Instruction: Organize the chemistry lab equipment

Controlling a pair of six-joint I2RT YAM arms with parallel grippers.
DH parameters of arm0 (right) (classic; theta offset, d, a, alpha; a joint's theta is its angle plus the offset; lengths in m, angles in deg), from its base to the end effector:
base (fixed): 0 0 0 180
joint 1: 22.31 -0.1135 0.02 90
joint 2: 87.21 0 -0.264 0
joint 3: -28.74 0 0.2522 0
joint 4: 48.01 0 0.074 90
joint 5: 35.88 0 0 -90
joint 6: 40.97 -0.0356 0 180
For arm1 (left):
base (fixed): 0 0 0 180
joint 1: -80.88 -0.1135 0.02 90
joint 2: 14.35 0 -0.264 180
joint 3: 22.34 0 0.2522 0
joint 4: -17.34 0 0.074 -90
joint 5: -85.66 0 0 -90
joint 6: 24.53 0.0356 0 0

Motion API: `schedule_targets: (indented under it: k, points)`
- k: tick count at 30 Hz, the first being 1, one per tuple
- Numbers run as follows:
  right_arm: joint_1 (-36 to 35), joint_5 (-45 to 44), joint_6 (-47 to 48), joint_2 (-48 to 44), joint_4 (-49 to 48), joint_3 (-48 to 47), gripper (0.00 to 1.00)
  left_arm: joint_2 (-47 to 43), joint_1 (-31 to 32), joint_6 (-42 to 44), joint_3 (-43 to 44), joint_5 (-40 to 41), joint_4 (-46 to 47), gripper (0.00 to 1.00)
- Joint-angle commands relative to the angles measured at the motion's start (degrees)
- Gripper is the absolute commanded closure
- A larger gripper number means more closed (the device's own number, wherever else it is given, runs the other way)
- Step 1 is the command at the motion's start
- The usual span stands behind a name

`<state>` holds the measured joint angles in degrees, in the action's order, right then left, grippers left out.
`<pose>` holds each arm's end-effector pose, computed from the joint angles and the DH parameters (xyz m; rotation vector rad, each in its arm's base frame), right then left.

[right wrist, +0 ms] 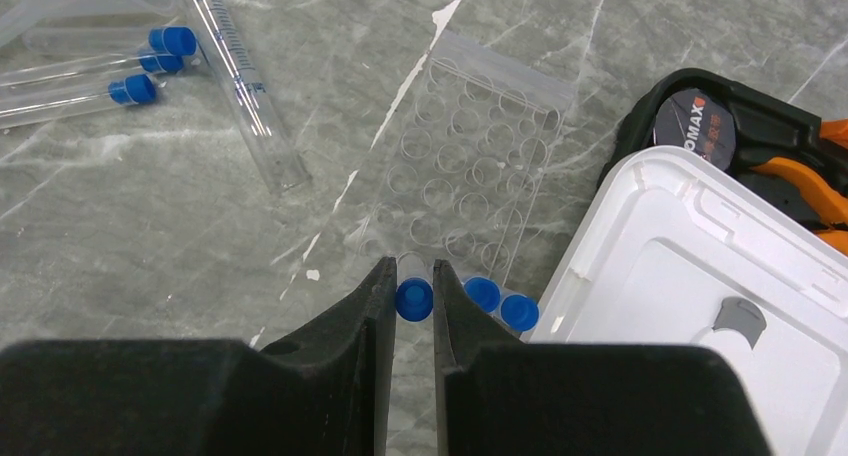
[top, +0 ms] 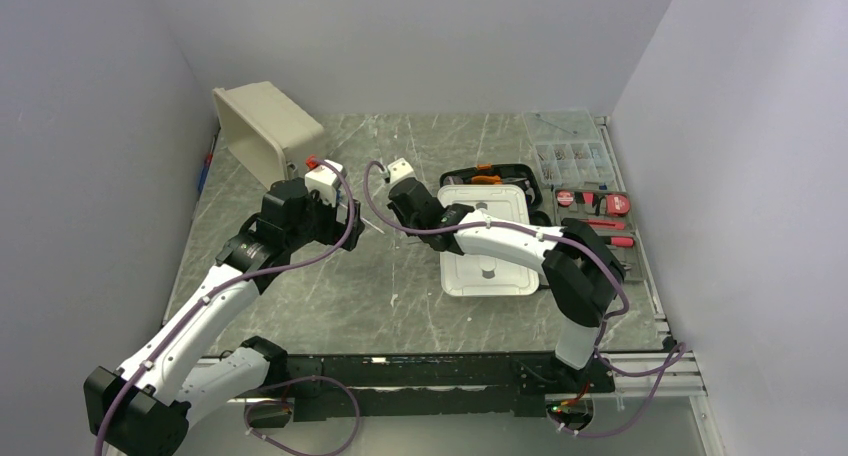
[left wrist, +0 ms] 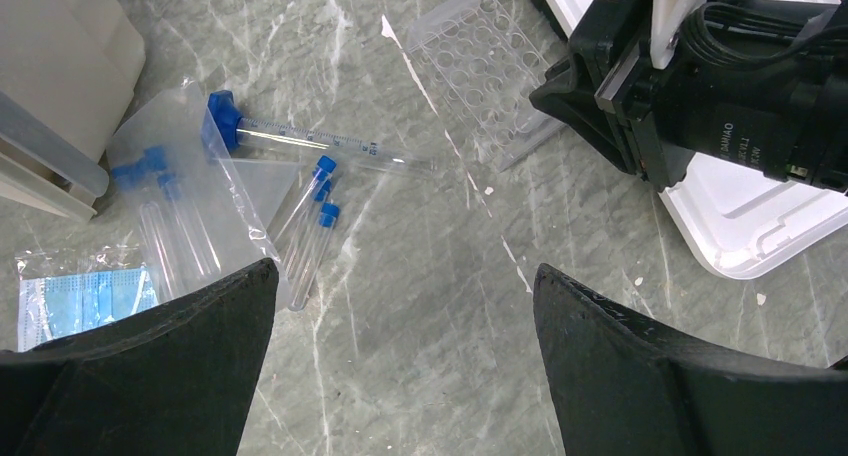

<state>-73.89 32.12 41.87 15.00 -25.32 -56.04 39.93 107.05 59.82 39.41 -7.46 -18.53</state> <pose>0.2580 0.3038 0.2270 -0.6490 2.1169 0.1294 0.1897 -0.0954 0.3085 0.4055 2.0500 -0.3962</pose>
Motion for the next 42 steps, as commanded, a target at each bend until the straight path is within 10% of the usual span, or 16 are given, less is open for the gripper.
schedule_targets:
  k: [1,42]
  points:
    - [-0.21,-0.85,-1.4,-1.61,-3.27,0.88,0.9,0.31,-0.09,-0.15,0.09,-0.15,0.6,0.01]
    - [0.23,-1.62,-2.77,1.5,-3.46,1.59,0.82,1.08,-0.07,-0.15,0.27,-0.54,0.33,0.01]
